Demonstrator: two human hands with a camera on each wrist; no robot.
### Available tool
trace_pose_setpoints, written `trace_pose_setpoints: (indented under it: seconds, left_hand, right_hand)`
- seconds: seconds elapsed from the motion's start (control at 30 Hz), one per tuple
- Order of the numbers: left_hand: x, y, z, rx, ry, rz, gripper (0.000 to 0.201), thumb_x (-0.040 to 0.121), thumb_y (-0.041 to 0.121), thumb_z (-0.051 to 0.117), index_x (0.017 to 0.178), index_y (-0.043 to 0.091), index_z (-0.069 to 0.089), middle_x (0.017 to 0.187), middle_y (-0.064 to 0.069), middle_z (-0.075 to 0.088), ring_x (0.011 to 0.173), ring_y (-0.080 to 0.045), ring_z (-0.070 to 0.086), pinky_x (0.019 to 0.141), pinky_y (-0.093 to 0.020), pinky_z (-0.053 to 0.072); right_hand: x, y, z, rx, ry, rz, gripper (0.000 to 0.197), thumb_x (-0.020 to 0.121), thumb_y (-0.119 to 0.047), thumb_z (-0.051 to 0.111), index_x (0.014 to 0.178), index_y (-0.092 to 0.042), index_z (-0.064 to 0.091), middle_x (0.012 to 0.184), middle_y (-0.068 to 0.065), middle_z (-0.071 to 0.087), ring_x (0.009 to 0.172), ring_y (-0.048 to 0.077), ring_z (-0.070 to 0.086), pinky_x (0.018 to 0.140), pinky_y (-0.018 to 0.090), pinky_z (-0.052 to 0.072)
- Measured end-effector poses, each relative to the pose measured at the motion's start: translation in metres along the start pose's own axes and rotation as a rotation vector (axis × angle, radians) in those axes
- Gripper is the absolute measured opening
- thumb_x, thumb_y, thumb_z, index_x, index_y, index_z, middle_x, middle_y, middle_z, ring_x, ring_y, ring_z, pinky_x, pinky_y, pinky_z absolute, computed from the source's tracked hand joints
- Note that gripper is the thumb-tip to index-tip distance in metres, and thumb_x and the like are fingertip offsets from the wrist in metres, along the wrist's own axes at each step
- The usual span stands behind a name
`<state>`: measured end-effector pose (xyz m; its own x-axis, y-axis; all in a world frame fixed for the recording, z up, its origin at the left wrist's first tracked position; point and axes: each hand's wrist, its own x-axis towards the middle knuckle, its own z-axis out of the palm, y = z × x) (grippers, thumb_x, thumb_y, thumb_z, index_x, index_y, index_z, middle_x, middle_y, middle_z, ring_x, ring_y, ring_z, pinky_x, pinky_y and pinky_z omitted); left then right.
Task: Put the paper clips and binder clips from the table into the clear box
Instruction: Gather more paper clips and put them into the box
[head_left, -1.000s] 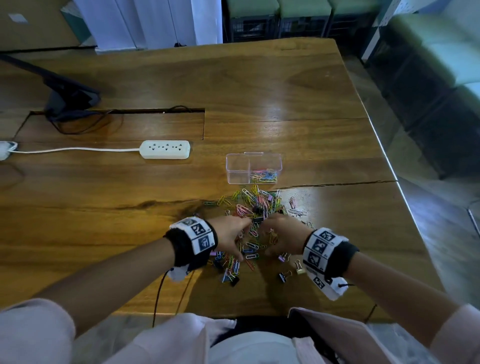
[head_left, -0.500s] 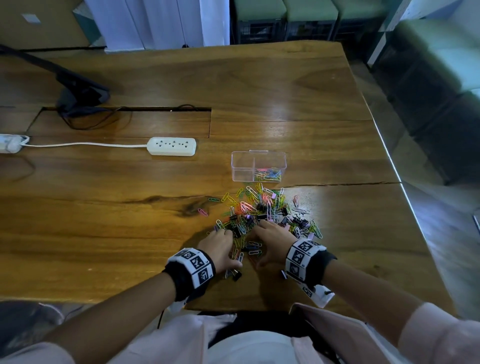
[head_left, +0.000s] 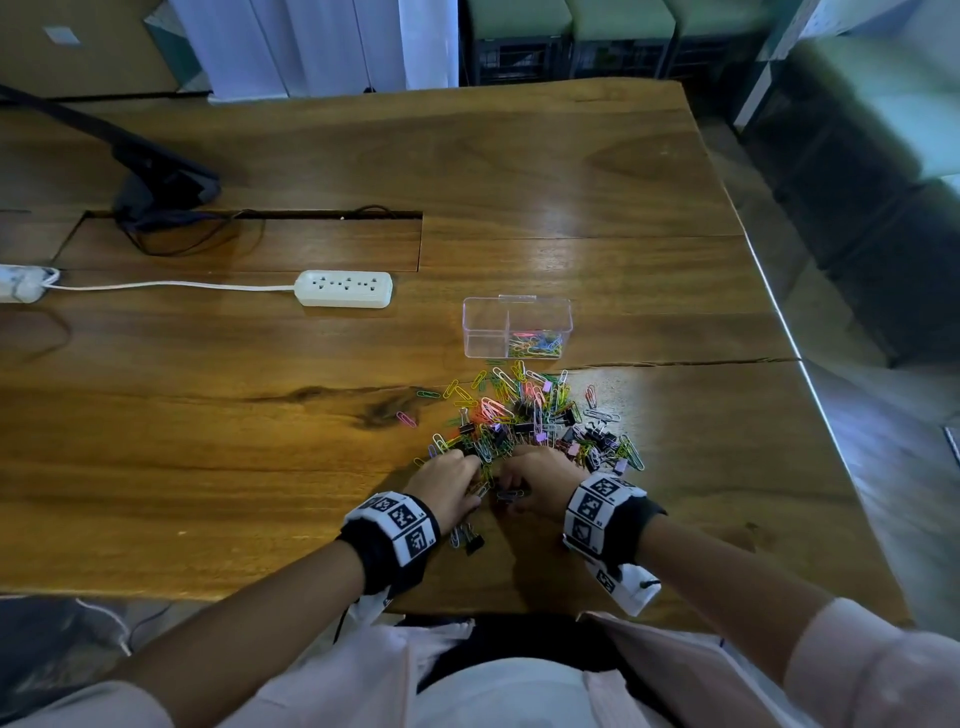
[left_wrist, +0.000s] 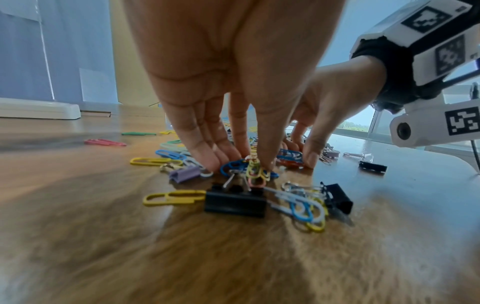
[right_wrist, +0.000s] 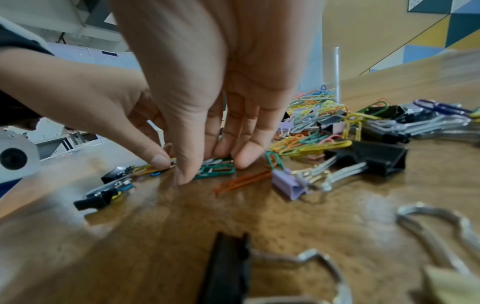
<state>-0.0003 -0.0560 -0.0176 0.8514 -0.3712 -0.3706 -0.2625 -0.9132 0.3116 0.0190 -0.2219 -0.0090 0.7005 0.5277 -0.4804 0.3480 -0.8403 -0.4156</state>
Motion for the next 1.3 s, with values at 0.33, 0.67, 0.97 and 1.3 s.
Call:
trace_pose_setpoints:
  seconds: [0.33, 0.67, 0.97, 1.3]
  left_hand:
    - [0.007, 0.003, -0.002, -0.145, -0.005, -0.079, 0.016, 0.084, 0.009, 0.063, 0.099, 0.012, 0.061, 0.100, -0.002, 0.062, 0.097, -0.019, 0.059, 0.084, -0.030, 0.051]
    - [0.012, -0.004, -0.013, -0.037, -0.099, 0.006, 0.017, 0.089, 0.009, 0.058, 0.105, 0.009, 0.063, 0.112, -0.007, 0.062, 0.109, -0.022, 0.056, 0.089, -0.030, 0.044]
    - [0.030, -0.012, -0.039, -0.232, -0.054, -0.005, 0.017, 0.081, 0.013, 0.070, 0.097, 0.012, 0.072, 0.102, -0.003, 0.070, 0.094, -0.015, 0.064, 0.088, -0.029, 0.053]
    - [0.076, -0.003, -0.107, -0.411, 0.097, 0.027, 0.023, 0.081, 0.009, 0.070, 0.104, 0.008, 0.069, 0.108, -0.005, 0.068, 0.091, -0.010, 0.058, 0.083, -0.018, 0.044]
  right_hand:
    - [0.003, -0.004, 0.003, 0.016, -0.018, -0.013, 0.018, 0.085, -0.012, 0.063, 0.102, -0.008, 0.068, 0.107, 0.006, 0.066, 0.098, 0.018, 0.061, 0.084, 0.024, 0.047]
    - [0.003, 0.001, 0.002, -0.017, -0.002, 0.020, 0.028, 0.079, -0.016, 0.070, 0.106, -0.011, 0.064, 0.109, 0.005, 0.063, 0.101, 0.019, 0.059, 0.088, 0.028, 0.050]
    - [0.002, -0.002, -0.005, -0.068, -0.051, -0.036, 0.016, 0.084, -0.012, 0.063, 0.097, -0.008, 0.070, 0.102, 0.004, 0.070, 0.096, 0.017, 0.063, 0.081, 0.023, 0.046]
    - [0.008, -0.005, -0.007, -0.211, -0.207, -0.024, 0.019, 0.089, -0.010, 0.054, 0.100, -0.001, 0.067, 0.101, 0.010, 0.066, 0.099, 0.024, 0.062, 0.084, 0.034, 0.052]
